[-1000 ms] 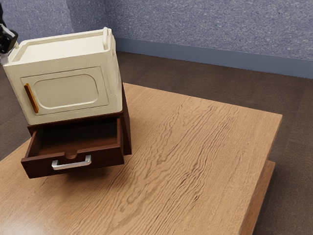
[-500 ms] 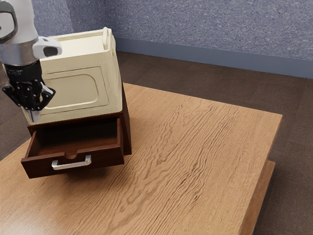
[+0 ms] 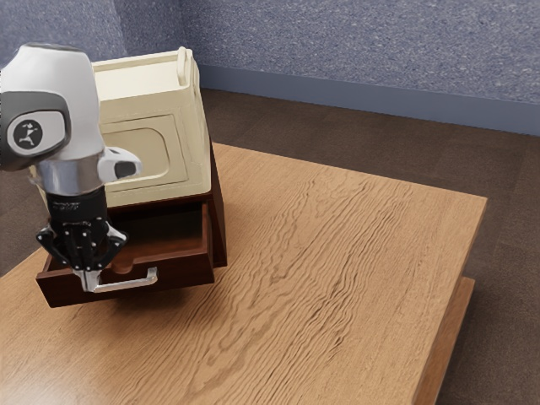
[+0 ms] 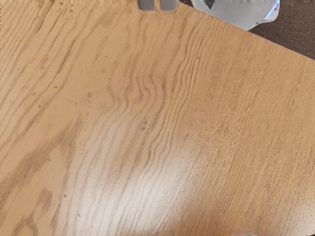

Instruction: Push the drawer handle with one arm to close the drawer

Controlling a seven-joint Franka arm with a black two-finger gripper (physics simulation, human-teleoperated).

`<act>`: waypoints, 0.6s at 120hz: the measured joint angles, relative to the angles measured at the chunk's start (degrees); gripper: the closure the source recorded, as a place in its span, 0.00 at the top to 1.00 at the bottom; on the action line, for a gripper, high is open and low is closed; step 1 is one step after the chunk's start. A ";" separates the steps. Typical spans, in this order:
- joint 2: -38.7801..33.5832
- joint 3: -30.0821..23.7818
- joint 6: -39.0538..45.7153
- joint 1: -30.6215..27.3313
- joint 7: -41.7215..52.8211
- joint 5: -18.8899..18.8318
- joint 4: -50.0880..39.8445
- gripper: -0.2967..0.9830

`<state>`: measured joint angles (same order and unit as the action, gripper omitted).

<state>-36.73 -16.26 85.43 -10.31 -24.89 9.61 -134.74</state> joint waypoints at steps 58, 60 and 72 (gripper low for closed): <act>-1.05 -0.01 9.21 0.91 -5.93 3.39 -9.80 0.15; -1.01 -0.01 9.73 0.68 -6.06 3.30 -9.86 0.15; -0.76 -0.01 12.98 -0.61 -6.77 2.81 -10.82 0.15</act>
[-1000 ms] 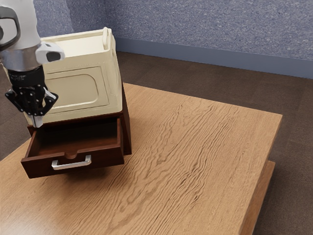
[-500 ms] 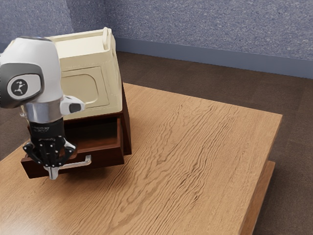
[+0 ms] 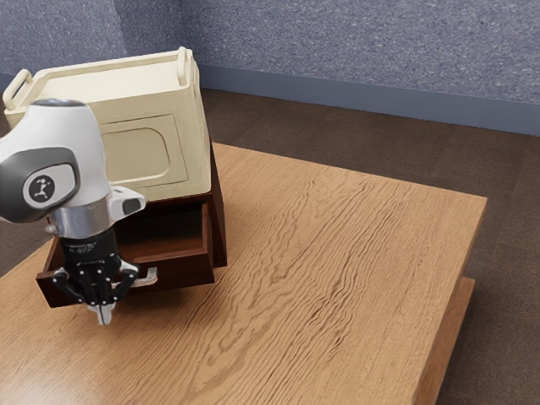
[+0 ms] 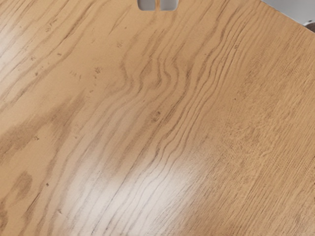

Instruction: Push the drawer handle with one arm to close the drawer

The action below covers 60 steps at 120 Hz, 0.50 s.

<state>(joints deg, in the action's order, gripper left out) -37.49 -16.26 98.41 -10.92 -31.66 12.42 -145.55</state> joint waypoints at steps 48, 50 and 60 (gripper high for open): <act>1.17 -0.09 17.33 -1.32 -1.92 -2.84 -6.66 0.15; 1.25 -0.09 18.03 -1.34 -1.97 -3.01 -6.72 0.15; 1.76 -0.09 21.05 -1.38 -2.22 -3.77 -6.84 0.15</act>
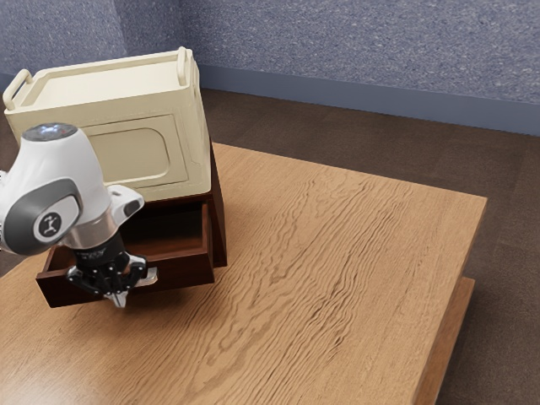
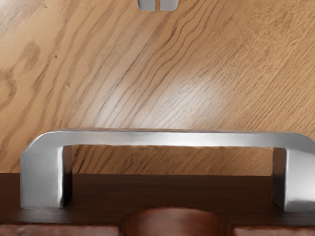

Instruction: Push the drawer handle with one arm to close the drawer

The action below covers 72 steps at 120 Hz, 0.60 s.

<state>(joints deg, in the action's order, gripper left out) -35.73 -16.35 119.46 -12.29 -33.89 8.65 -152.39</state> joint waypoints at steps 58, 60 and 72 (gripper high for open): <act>5.49 0.00 12.11 -4.20 -0.94 -5.92 -0.03 0.15; 5.65 0.00 12.55 -4.28 -0.96 -6.20 -0.04 0.15; 6.98 0.03 15.34 -5.19 -1.08 -7.77 -0.03 0.15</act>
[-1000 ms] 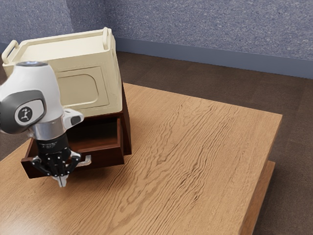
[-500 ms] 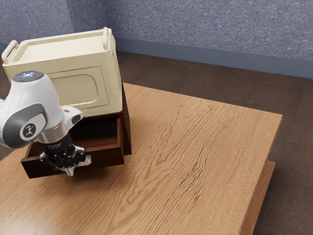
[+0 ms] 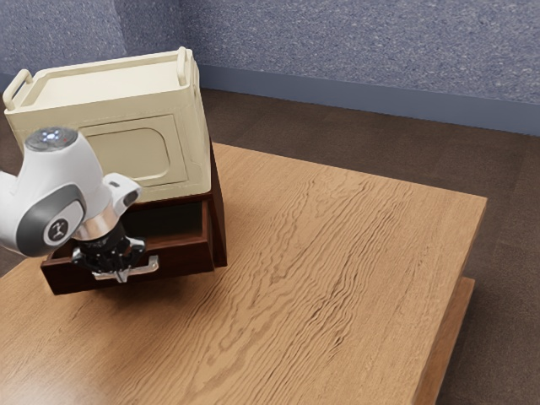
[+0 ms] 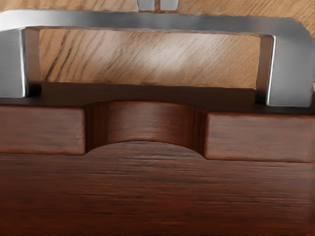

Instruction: Push the drawer handle with one arm to close the drawer

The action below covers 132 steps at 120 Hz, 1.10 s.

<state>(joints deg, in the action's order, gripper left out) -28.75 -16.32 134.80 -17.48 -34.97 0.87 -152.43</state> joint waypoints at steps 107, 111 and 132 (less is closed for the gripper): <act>11.44 -0.03 27.59 -8.49 -2.56 -23.10 1.32 0.15; 11.72 -0.03 28.02 -8.66 -2.85 -23.89 1.45 0.15; 12.86 -0.03 29.96 -9.68 -4.27 -27.11 1.93 0.15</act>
<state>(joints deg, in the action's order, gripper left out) -15.89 -16.35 164.76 -27.16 -39.23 -26.23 -150.50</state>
